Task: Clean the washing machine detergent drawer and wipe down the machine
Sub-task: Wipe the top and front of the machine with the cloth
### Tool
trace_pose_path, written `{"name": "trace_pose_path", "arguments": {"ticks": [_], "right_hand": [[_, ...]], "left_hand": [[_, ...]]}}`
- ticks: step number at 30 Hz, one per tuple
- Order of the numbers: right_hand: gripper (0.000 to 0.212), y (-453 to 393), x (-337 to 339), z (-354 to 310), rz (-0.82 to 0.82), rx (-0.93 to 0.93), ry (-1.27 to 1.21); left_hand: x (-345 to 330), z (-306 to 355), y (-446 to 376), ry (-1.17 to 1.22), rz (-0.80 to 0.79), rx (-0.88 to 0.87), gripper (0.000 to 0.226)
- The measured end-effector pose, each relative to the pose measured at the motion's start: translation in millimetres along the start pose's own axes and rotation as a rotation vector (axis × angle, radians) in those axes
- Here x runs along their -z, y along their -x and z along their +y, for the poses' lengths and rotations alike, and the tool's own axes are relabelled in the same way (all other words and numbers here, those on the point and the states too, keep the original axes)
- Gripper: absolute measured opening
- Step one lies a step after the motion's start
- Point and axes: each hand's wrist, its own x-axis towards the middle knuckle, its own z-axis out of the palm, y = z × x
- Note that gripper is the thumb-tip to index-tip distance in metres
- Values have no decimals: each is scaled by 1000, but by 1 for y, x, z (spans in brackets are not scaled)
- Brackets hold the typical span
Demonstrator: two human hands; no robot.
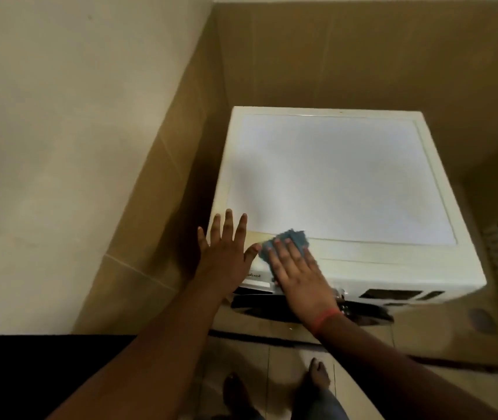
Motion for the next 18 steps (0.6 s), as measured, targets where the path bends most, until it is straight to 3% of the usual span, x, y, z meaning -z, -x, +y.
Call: {"name": "trace_pose_path", "arguments": {"ticks": [5,10,13,18], "right_hand": [[92,0,0,4,-27,39,33],[88,45,5,45,29,-158,-32],[89,35,4,22,52,-266,-101],[90,8,1,-17,-6,-160,-66]], "left_hand": [[1,18,-3,-38,-14,-121,70],[10,41,-6,-23,-5,-135,78],[11,51,-2,-15,-6,-121,79],[15,51,0,-45,-10,-139,71]]}}
